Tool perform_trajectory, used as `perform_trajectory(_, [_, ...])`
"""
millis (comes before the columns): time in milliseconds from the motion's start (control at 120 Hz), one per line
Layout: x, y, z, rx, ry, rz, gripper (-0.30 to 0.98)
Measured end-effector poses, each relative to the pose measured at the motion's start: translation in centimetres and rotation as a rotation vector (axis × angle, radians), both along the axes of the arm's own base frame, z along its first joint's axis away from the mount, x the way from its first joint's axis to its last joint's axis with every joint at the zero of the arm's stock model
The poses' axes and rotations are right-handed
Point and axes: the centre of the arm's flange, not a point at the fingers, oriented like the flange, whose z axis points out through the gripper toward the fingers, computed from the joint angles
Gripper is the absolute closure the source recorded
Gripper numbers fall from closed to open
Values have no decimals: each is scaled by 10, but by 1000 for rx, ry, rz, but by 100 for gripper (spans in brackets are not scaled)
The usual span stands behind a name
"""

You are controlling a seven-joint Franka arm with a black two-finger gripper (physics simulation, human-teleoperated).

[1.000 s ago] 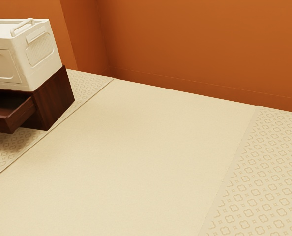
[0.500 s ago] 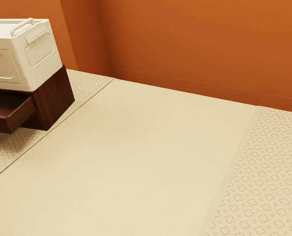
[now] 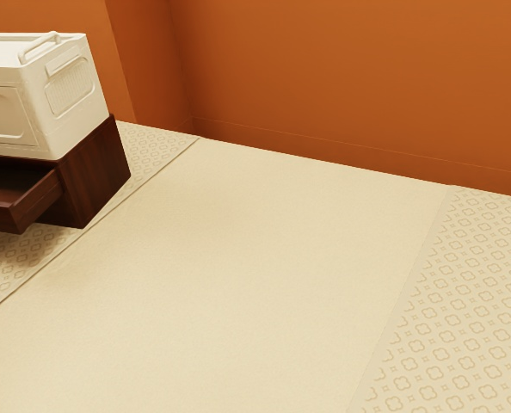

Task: Push the drawer handle with one arm to close the drawer

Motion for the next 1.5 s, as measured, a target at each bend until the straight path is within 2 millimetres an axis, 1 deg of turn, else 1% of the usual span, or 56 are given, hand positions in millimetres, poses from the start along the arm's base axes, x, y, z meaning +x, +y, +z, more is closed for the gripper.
perform_trajectory(83, [1, 11, -18, 24, -49, -20, 78])
perform_trajectory(167, [1, 27, -34, 56, -99, -27, 78])
perform_trajectory(292, [8, 47, -57, 111, -150, -45, 78])
perform_trajectory(425, [14, 69, -76, 169, -187, -53, 78])
perform_trajectory(483, [17, 75, -82, 190, -198, -60, 78])
perform_trajectory(600, [29, 79, -94, 215, -226, -78, 78])
perform_trajectory(683, [33, 79, -106, 209, -254, -76, 79])
perform_trajectory(792, [36, 81, -110, 221, -286, -81, 79])
perform_trajectory(900, [34, 88, -112, 239, -307, -84, 79])
perform_trajectory(1033, [28, 100, -120, 251, -312, -80, 79])
perform_trajectory(1133, [24, 110, -132, 253, -321, -64, 79])
perform_trajectory(1192, [24, 114, -136, 260, -331, -63, 79])
perform_trajectory(1392, [41, 111, -143, 293, -357, -122, 79])
perform_trajectory(1500, [45, 113, -151, 308, -354, -141, 79])
